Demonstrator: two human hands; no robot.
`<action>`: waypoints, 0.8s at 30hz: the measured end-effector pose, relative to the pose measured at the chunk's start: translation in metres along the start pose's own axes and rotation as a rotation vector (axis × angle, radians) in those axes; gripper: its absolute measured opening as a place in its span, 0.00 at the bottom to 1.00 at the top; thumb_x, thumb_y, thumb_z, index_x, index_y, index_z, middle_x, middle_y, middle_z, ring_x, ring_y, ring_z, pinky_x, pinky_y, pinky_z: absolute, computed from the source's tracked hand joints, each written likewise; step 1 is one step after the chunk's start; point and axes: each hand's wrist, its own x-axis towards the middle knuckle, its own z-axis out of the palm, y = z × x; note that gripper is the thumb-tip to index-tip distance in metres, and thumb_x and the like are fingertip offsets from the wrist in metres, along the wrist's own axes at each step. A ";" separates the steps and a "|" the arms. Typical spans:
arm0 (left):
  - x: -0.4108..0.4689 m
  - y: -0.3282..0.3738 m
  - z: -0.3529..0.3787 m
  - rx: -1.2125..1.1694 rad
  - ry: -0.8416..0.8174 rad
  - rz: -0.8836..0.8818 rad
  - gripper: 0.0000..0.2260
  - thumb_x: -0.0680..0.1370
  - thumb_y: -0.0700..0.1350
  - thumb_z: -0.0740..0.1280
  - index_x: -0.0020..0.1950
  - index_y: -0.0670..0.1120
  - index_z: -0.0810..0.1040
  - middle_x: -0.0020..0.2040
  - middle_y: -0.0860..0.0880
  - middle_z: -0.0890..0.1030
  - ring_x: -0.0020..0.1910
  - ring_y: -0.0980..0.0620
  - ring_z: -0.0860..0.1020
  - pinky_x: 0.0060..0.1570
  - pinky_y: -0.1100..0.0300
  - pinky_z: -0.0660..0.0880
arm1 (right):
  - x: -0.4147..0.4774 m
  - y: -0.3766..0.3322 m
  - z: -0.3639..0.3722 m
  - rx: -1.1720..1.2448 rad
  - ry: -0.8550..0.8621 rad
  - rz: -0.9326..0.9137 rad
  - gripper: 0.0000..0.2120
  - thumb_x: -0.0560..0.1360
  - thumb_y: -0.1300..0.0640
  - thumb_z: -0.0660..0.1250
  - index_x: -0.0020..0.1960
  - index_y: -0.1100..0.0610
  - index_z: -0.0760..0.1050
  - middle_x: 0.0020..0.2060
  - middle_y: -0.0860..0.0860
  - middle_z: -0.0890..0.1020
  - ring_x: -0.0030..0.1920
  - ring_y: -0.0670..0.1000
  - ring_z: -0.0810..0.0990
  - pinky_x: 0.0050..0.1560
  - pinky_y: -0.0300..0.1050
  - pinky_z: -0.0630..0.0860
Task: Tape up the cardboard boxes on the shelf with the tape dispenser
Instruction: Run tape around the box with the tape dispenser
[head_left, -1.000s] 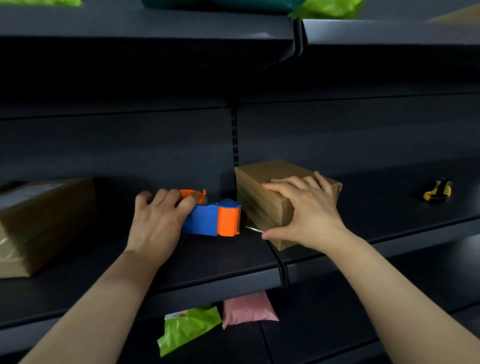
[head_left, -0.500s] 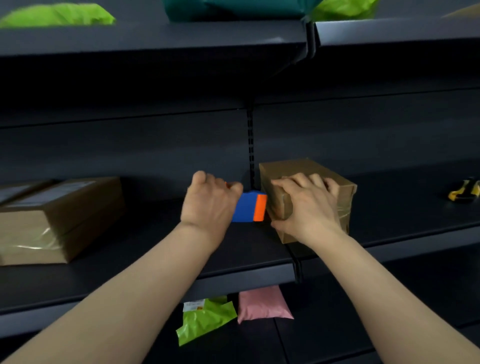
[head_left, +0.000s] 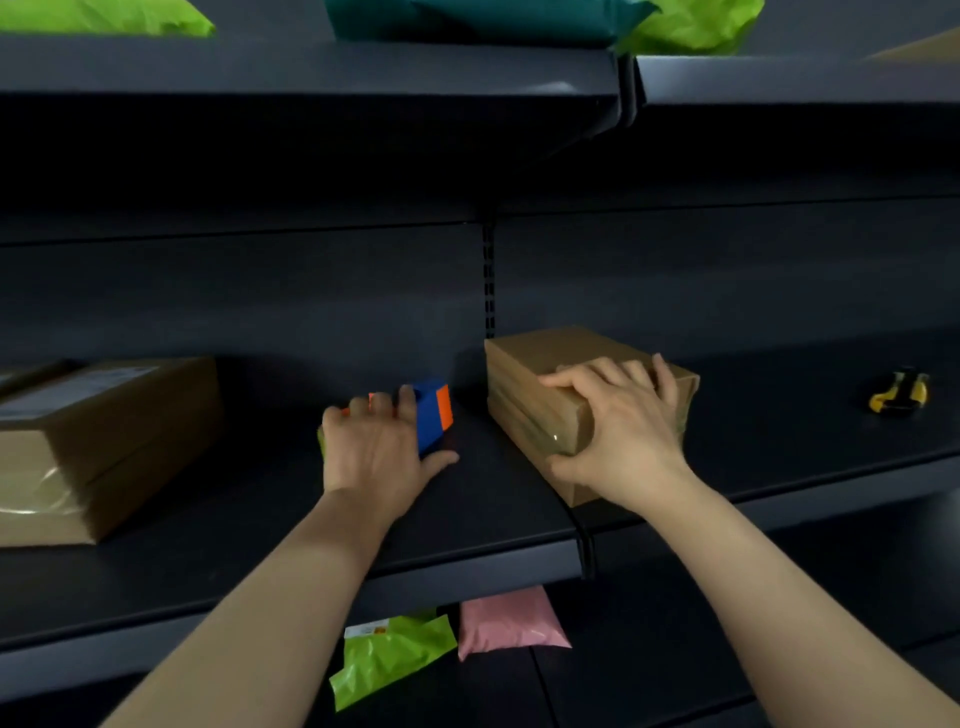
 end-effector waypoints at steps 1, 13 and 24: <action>-0.002 0.001 0.001 -0.022 0.016 0.001 0.39 0.74 0.73 0.51 0.76 0.50 0.59 0.62 0.46 0.73 0.57 0.45 0.73 0.49 0.51 0.69 | -0.001 -0.004 0.005 -0.013 0.040 0.042 0.34 0.60 0.43 0.76 0.63 0.38 0.69 0.60 0.40 0.71 0.65 0.49 0.64 0.75 0.57 0.40; -0.016 0.066 -0.033 -1.378 -0.158 0.439 0.06 0.74 0.40 0.59 0.44 0.42 0.75 0.41 0.50 0.78 0.44 0.52 0.76 0.47 0.58 0.72 | -0.006 -0.008 0.036 0.128 0.484 0.074 0.14 0.77 0.40 0.60 0.51 0.46 0.81 0.49 0.44 0.82 0.53 0.50 0.74 0.68 0.58 0.57; 0.011 0.100 -0.038 -1.559 -0.152 -0.374 0.04 0.81 0.40 0.58 0.51 0.46 0.73 0.46 0.53 0.77 0.49 0.54 0.76 0.50 0.64 0.67 | -0.006 0.043 0.010 0.604 0.546 0.007 0.14 0.81 0.54 0.59 0.62 0.48 0.78 0.60 0.42 0.79 0.61 0.42 0.73 0.64 0.45 0.66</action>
